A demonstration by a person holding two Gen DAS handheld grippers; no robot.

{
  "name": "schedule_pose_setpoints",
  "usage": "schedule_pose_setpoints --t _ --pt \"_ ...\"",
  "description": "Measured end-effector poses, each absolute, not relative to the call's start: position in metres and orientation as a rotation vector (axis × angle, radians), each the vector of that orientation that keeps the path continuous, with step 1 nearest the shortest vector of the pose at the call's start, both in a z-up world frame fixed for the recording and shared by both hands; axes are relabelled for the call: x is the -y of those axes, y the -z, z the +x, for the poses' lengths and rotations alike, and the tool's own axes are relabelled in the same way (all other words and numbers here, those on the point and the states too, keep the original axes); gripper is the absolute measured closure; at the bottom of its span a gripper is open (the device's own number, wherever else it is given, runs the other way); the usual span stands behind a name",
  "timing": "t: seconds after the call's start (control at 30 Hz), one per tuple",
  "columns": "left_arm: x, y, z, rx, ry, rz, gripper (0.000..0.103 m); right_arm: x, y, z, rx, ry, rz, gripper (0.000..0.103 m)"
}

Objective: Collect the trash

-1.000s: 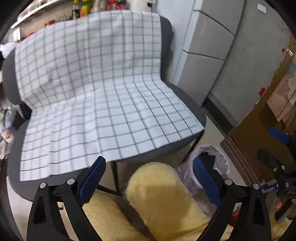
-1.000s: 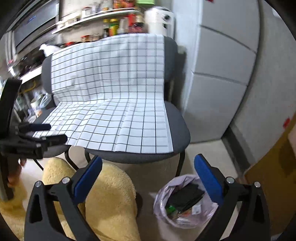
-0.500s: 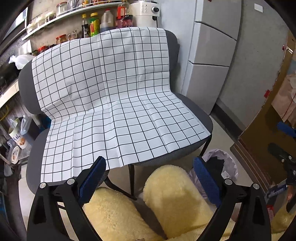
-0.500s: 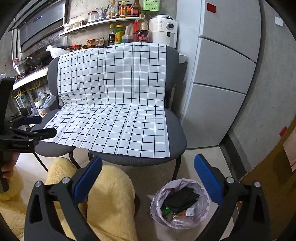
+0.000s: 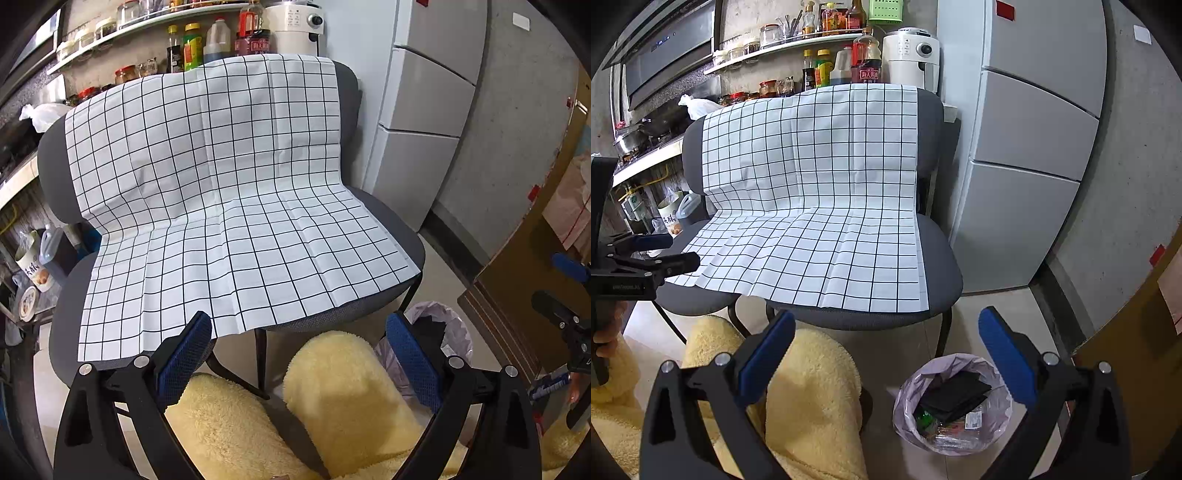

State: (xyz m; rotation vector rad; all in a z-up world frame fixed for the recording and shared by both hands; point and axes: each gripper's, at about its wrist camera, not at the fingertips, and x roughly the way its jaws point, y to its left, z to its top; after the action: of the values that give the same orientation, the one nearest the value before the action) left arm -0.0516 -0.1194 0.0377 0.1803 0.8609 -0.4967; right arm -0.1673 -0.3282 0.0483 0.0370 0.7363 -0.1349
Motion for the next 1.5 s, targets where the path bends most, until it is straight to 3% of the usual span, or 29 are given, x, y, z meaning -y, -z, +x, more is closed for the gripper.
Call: schedule_pose_setpoints --t 1.5 --pt "0.1172 -0.0424 -0.0517 -0.846 0.480 0.183 0.009 0.3311 -0.0467 -0.1640 -0.738 0.134 0.034 0.006"
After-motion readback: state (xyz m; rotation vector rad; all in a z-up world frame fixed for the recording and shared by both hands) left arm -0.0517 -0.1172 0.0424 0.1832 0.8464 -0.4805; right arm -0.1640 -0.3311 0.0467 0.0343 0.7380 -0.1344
